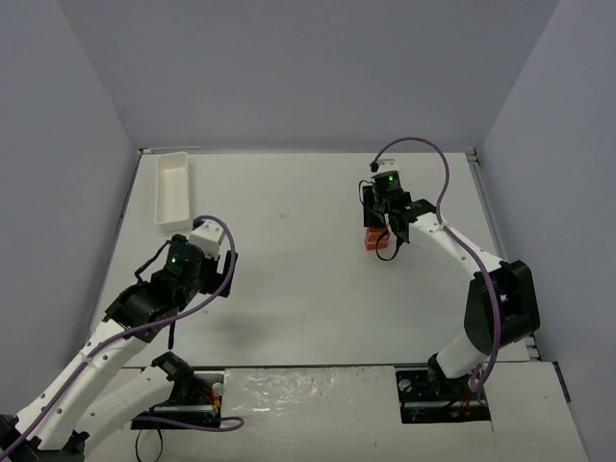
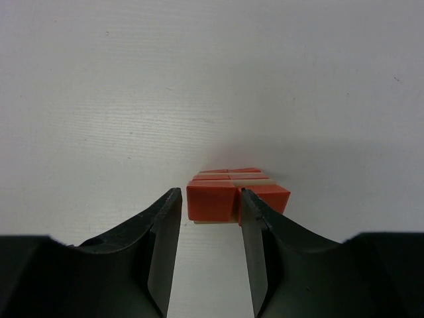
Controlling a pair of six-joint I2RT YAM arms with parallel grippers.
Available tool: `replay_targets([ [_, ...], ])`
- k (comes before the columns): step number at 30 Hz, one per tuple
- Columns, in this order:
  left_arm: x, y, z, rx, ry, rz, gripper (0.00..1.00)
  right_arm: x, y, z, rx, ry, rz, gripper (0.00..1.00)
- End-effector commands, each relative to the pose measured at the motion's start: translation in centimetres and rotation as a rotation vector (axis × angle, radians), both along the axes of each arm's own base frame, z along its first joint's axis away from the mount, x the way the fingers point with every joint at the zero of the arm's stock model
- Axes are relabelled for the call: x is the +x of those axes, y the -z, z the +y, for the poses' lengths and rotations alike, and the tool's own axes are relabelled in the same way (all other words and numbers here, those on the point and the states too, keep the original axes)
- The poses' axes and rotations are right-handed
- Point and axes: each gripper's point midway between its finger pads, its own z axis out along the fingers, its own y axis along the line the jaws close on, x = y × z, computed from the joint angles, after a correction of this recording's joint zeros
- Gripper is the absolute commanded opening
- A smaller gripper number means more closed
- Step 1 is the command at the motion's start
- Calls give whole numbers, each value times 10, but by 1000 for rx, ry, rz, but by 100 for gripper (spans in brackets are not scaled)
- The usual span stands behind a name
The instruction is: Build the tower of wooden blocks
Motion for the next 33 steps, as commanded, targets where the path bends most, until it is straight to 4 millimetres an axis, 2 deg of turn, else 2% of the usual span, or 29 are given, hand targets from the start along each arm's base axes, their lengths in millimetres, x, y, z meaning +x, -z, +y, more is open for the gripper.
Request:
replay_targets([
  [1,10,-22,-5,-40,3,-71,79,10,-18,0,2,27,-76,38],
  [4,10,-22,-5,-40,4,-70,79,10,-24,0,-9,24,-92,40],
  [5,10,-22,-5,-40,3,-71,79,10,-31,-1,-15,26,-110,48],
  [11,10,-22,-5,-40,4,-70,79,9,-51,-1,-27,24,-163,69],
  [17,9,-23,-5,-42,3,-72,79,6,-50,-7,-19,51,-162,80],
  [19,9,-22,-5,-41,5,-71,79,5,-45,-9,-17,57,-151,87],
  [33,9,-22,-6,-42,6,-68,79,8,-22,-15,12,73,-91,92],
])
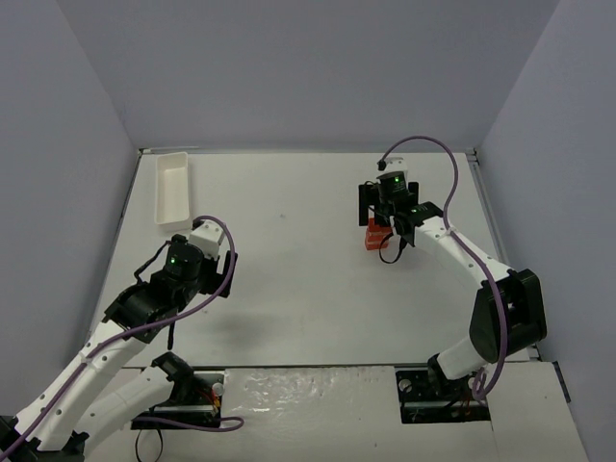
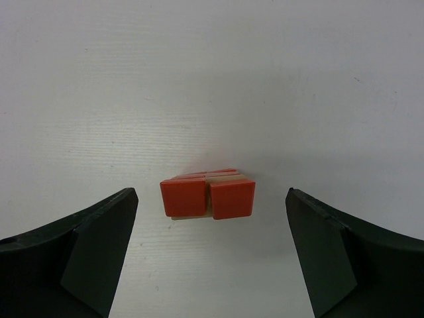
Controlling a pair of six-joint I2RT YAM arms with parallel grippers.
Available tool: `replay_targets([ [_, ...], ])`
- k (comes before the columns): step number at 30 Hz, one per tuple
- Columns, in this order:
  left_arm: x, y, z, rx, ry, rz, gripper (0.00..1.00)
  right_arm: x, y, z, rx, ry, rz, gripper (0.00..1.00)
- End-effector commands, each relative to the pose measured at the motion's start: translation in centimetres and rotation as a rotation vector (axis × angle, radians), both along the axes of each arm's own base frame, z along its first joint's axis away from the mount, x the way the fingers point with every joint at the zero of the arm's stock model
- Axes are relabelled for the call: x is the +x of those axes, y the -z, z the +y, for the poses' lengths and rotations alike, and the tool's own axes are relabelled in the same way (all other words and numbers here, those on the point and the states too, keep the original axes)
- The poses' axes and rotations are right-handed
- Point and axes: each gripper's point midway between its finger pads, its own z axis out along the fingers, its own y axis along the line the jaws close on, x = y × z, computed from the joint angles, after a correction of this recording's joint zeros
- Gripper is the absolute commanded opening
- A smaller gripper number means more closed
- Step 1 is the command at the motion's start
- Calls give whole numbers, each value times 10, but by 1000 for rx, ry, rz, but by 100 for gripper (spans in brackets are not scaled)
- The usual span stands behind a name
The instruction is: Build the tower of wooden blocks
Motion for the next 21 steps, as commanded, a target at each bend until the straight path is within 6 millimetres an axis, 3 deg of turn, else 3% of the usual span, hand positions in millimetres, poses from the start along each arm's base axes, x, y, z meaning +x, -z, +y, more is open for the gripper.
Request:
replay_targets([
  [1,10,-21,-5,-38,2,-67,79,11,-7,3,43,10,-36,92],
  [21,11,-20,-6,-35,2,-62,79,12,15,2,60,14,17,92],
])
